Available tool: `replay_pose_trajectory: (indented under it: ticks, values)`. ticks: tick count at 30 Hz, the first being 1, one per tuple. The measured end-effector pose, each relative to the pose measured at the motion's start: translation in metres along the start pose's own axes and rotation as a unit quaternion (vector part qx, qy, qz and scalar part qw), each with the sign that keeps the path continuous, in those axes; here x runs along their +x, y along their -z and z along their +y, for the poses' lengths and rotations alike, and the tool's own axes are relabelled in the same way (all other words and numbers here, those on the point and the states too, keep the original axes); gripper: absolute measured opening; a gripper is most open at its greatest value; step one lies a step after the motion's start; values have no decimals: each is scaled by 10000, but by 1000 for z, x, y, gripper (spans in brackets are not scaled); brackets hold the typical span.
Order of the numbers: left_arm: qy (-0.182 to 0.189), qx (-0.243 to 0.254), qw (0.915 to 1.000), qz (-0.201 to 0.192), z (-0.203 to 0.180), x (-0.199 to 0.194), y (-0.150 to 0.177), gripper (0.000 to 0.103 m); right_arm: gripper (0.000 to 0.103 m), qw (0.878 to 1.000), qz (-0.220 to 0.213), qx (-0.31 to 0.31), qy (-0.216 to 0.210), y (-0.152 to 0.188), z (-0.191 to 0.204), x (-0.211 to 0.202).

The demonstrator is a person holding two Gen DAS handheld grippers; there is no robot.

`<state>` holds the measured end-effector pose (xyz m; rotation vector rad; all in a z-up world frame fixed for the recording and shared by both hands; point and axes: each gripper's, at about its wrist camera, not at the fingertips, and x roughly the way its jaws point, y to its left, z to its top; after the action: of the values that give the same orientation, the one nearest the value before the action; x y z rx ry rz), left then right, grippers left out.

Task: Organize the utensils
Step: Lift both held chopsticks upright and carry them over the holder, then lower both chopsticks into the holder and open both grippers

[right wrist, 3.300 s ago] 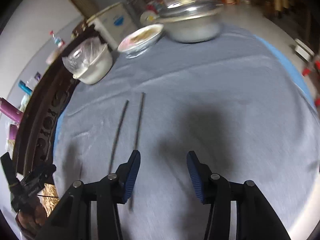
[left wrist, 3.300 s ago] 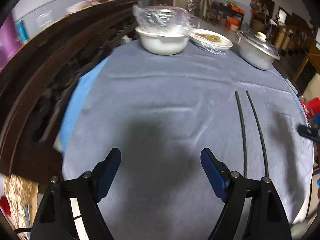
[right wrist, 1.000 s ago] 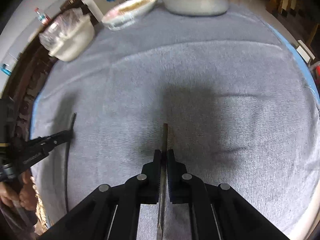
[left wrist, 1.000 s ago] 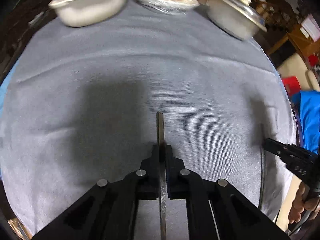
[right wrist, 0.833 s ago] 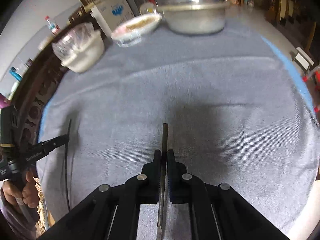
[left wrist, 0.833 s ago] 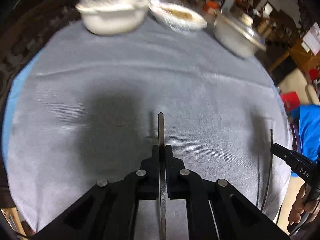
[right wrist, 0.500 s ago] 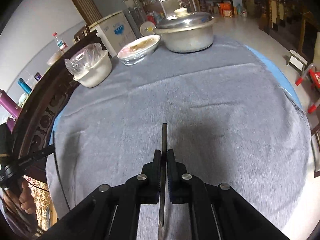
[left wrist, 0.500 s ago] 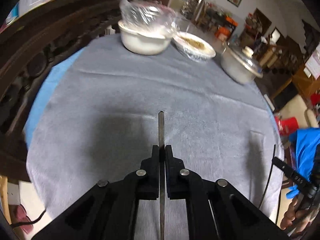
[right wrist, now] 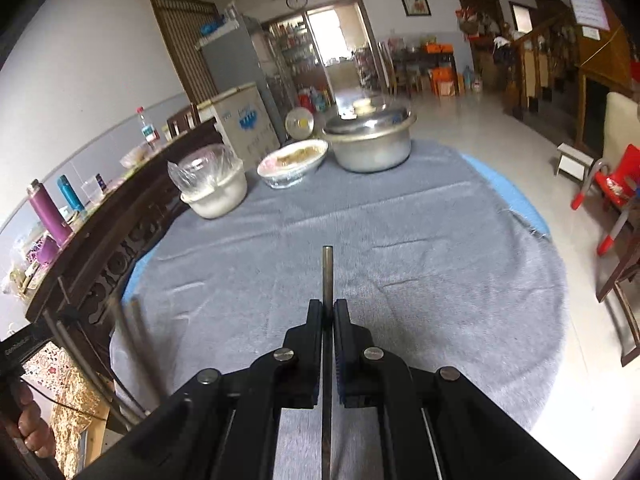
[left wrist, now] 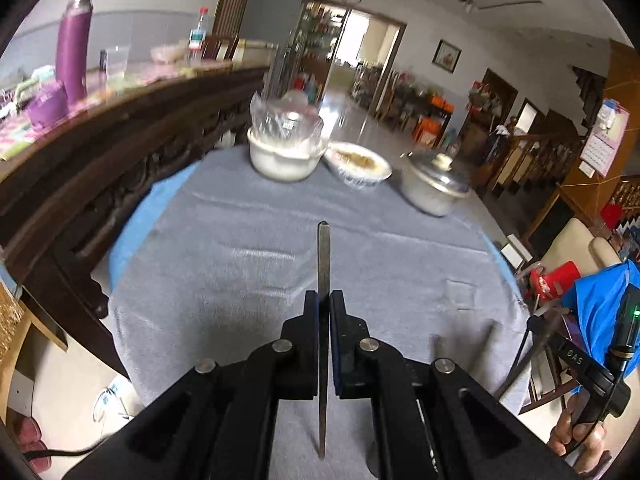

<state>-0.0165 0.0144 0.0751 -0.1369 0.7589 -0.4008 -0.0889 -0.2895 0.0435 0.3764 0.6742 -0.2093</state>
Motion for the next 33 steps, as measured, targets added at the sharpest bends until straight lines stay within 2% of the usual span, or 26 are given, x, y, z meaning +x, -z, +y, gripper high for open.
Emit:
replay_pose_trajectory:
  ticks: [4,12,33]
  values:
    - [74,115,9997,-190,-8,-25,9,5,6,9998,-210,6,-38,8,4,-22]
    - [95,162,9994,-284,-14,-46,26,5,6,9975,-688,-156,9,21,23,-60]
    - [241,379,9960,-770,-36,-111,28,5,6,9902,-1353,-318,-137,28,47,-129]
